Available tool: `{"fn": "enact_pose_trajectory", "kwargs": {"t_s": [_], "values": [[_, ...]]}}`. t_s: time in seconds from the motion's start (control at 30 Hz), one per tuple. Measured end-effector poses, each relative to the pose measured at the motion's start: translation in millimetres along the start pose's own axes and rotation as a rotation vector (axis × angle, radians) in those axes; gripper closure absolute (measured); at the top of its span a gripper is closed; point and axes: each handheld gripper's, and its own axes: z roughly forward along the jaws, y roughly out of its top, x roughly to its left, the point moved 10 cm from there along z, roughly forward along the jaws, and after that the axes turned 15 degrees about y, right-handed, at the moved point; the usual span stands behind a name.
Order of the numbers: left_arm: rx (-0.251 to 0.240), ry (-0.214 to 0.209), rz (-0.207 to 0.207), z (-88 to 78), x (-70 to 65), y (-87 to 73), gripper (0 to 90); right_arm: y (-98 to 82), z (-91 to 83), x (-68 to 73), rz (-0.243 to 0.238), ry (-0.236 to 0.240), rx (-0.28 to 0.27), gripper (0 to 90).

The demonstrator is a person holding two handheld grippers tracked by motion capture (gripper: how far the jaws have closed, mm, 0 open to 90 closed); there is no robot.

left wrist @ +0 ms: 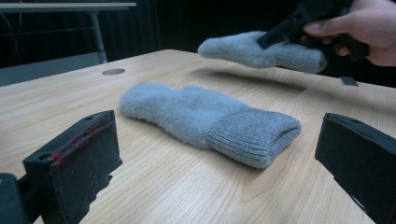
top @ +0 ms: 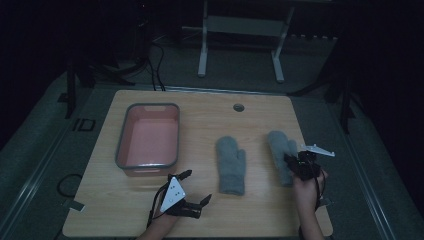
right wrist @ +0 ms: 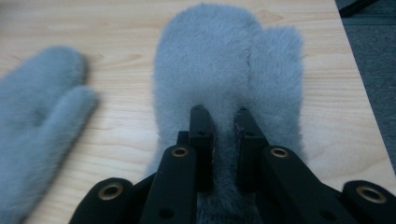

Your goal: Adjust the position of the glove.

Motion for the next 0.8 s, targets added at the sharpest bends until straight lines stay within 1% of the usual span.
{"fn": "enact_pose_trajectory", "kwargs": {"t_s": [0.07,0.13,0.17,0.2,0.23,0.27,0.33,0.4,0.47,0.53,0.57,0.63,0.7,0.73,0.77,0.8], "values": [[-0.001,0.0,-0.002,0.1,0.1,0.1,0.2,-2.9,-5.6,3.9,0.017,-0.008,-0.019,81.2],[0.0,-0.001,-0.002,0.1,0.1,0.0,0.2,-4.0,-7.1,4.5,0.02,-0.015,-0.027,81.2],[0.0,-0.001,-0.002,0.0,0.1,0.0,0.2,-10.4,-9.8,4.8,0.047,-0.019,-0.034,81.1],[0.0,-0.001,-0.002,0.0,0.1,0.0,0.2,-13.0,-10.2,5.0,0.063,-0.013,-0.04,81.1],[0.0,-0.001,-0.002,0.0,0.1,0.0,0.2,-17.0,-10.8,4.4,0.073,-0.016,-0.042,81.1],[0.0,-0.001,-0.002,0.1,0.0,0.0,0.2,-21.7,-10.0,2.1,0.081,-0.028,-0.045,81.0],[0.0,-0.002,-0.002,0.1,0.0,0.0,0.2,-28.9,-6.0,-0.6,0.102,-0.024,-0.026,80.8],[0.001,-0.001,-0.001,0.0,0.0,-0.1,0.2,-36.4,-0.3,-5.6,0.099,-0.049,-0.008,80.5],[0.0,-0.001,0.001,-0.1,-0.3,-0.1,0.2,-43.2,6.0,-7.7,0.109,-0.048,0.014,79.8],[0.0,-0.002,0.001,-0.2,-0.4,-0.1,0.2,-46.2,9.0,-8.5,0.108,-0.043,0.019,78.9],[0.0,-0.002,0.001,-0.2,-0.4,-0.1,0.2,-49.4,13.1,-7.9,0.103,-0.038,0.024,74.9],[0.0,-0.003,0.0,-0.1,-0.1,-0.1,0.2,-49.4,13.4,-7.4,0.095,-0.033,0.022,67.5],[0.001,-0.005,-0.001,-0.3,-0.3,-0.1,0.2,-48.6,13.0,-5.3,0.099,-0.009,0.018,55.4],[0.003,-0.004,0.0,-0.4,-0.4,-0.2,0.2,-45.9,10.7,-3.6,0.105,0.012,0.012,51.6],[0.003,-0.005,0.001,-0.4,-0.6,-0.3,0.2,-42.4,7.7,-2.5,0.105,0.024,0.009,50.4],[0.003,-0.005,0.001,-0.4,-0.6,-0.3,0.2,-38.0,4.6,-2.0,0.089,0.03,0.009,47.9]]}}
